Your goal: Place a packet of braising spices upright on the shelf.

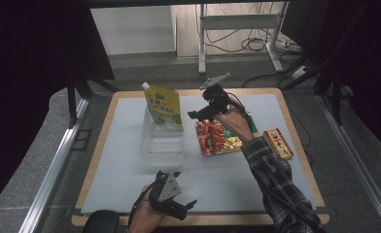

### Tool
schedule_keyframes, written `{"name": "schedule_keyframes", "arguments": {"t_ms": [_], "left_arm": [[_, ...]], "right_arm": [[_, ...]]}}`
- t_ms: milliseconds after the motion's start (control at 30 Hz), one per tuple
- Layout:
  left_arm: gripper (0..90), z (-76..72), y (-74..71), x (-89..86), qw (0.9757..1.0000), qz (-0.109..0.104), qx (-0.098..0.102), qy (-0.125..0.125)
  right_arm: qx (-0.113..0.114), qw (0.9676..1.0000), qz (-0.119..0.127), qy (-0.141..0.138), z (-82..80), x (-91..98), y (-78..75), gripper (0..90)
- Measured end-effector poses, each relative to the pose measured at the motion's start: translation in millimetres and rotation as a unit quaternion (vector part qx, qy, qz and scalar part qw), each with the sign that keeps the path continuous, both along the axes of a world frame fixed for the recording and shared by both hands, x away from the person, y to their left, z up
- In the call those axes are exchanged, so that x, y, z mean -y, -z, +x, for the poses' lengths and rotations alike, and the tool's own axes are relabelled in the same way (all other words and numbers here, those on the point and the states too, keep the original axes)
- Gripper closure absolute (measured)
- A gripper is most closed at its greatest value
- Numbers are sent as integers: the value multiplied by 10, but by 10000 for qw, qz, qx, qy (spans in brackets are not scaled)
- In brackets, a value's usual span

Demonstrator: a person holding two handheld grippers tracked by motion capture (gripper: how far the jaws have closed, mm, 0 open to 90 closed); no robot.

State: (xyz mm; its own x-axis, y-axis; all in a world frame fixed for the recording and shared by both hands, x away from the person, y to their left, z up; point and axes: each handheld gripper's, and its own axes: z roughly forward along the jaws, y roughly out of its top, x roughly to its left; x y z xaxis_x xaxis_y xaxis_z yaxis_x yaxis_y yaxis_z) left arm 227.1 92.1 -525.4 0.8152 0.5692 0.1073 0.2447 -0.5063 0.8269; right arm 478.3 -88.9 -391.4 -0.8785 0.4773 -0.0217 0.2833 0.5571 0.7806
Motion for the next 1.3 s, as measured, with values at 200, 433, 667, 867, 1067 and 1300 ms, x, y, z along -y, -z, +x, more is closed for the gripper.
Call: {"name": "schedule_keyframes", "arguments": {"t_ms": [200, 433, 667, 867, 1067, 1300], "left_arm": [[0, 1, 0, -2, 10000, -10, 5, 0], [0, 12, 12, -2, 9999, -109, -79, 9], [0, 25, 10, -21, 9998, -160, -116, -7], [0, 21, 8, -20, 9998, -154, -94, 5], [0, 28, 9, -27, 9999, -84, -74, 0], [0, 26, 9, -23, 9999, -85, -58, -3]], "right_arm": [[-132, 9998, 80, 103, -65, 226, 50, 16], [-222, 9988, 144, 412, -126, 493, 127, 8], [-213, 9979, 71, 607, -192, 690, 203, 8], [-284, 9956, -59, 888, -221, 833, 315, 8], [-347, 9936, -205, 1058, -228, 971, 442, 22], [-190, 9901, -279, 1362, -242, 1163, 530, 132]]}}
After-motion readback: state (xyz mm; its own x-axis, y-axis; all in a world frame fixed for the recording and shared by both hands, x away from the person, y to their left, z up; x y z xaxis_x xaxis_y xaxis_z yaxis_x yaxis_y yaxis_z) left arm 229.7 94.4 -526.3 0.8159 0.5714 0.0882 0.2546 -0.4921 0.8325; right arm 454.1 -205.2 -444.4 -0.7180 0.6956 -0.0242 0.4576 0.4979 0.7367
